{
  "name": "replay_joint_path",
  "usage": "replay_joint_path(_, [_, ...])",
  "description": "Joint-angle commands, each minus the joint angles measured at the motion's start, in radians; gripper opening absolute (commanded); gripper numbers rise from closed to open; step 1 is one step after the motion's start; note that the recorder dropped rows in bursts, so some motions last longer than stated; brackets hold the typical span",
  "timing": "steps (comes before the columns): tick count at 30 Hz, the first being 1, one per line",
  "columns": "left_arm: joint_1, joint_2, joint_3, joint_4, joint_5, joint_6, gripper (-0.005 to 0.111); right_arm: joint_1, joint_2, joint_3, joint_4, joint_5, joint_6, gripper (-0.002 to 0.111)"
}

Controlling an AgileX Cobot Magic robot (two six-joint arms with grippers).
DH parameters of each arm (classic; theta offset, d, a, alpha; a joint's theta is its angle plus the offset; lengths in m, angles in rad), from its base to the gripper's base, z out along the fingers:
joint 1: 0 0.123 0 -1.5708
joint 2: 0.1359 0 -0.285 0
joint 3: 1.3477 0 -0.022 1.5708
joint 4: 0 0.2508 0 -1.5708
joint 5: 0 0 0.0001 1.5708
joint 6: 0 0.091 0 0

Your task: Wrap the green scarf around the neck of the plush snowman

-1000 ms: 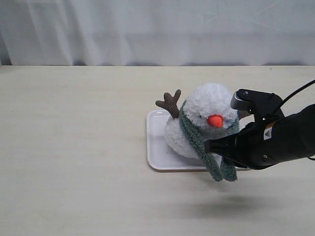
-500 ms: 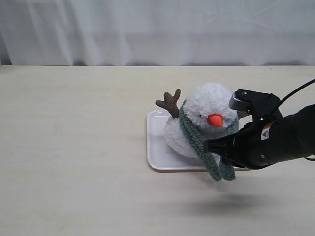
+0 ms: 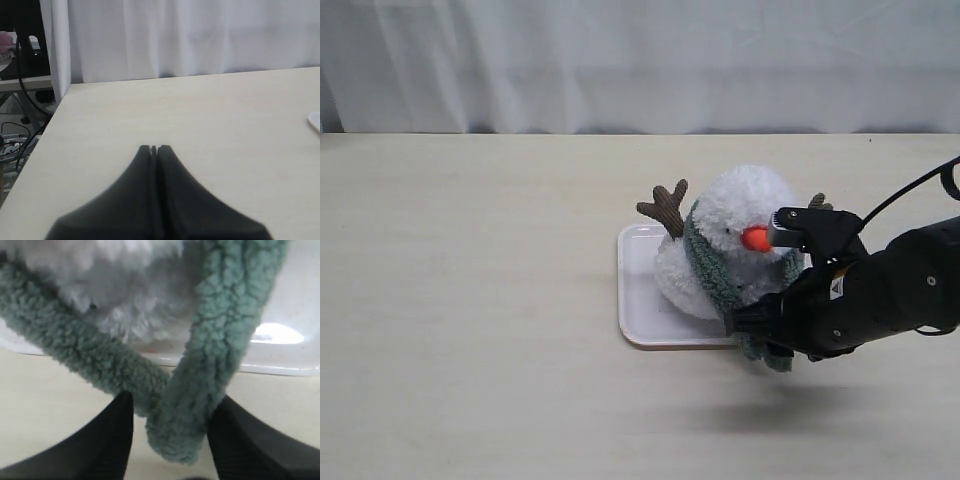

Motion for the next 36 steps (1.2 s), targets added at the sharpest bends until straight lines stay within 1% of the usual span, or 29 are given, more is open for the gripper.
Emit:
replay_joint_path(1, [0.0, -0.003, 0.004, 0.0, -0.009, -0.006, 0.0, 0.0, 0.003, 0.004, -0.008, -0.011, -0.064, 0.055])
replay_joint_path(5, [0.0, -0.003, 0.004, 0.0, -0.009, -0.006, 0.0, 0.011, 0.003, 0.004, 0.0, -0.011, -0.133, 0.059])
replay_joint_path(9, [0.0, -0.003, 0.004, 0.0, -0.009, -0.006, 0.0, 0.082, 0.01, 0.004, 0.0, -0.045, -0.208, 0.064])
replay_joint_path(12, [0.0, -0.003, 0.004, 0.0, -0.009, -0.006, 0.0, 0.121, 0.036, 0.004, 0.0, -0.092, -0.21, 0.068])
replay_joint_path(20, [0.0, -0.003, 0.004, 0.0, -0.012, -0.006, 0.0, 0.126, 0.112, 0.004, 0.0, -0.127, -0.187, 0.069])
replay_joint_path(26, [0.0, -0.003, 0.004, 0.0, -0.012, -0.006, 0.0, 0.126, 0.123, 0.004, 0.0, -0.238, -0.187, 0.069])
replay_joint_path(29, [0.0, -0.003, 0.004, 0.0, -0.012, -0.006, 0.0, 0.126, 0.125, 0.004, 0.0, -0.261, -0.187, 0.069])
replay_joint_path(30, [0.0, -0.003, 0.004, 0.0, -0.012, -0.006, 0.0, 0.126, 0.125, 0.004, 0.0, -0.263, -0.187, 0.068])
replay_joint_path(32, [0.0, -0.003, 0.004, 0.0, -0.012, -0.006, 0.0, 0.125, 0.125, 0.004, -0.002, -0.263, -0.19, 0.062])
replay_joint_path(33, [0.0, -0.003, 0.004, 0.0, -0.012, -0.006, 0.0, 0.125, 0.125, 0.004, -0.008, -0.259, -0.192, 0.054])
replay_joint_path(34, [0.0, -0.003, 0.004, 0.0, -0.012, -0.006, 0.0, 0.125, 0.125, 0.004, -0.008, -0.259, -0.192, 0.051])
replay_joint_path(35, [0.0, -0.003, 0.004, 0.0, -0.012, -0.006, 0.0, 0.125, 0.127, 0.004, -0.008, -0.255, -0.194, 0.046])
replay_joint_path(36, [0.0, -0.003, 0.004, 0.0, -0.012, -0.006, 0.0, 0.125, 0.128, 0.004, -0.008, -0.255, -0.194, 0.044])
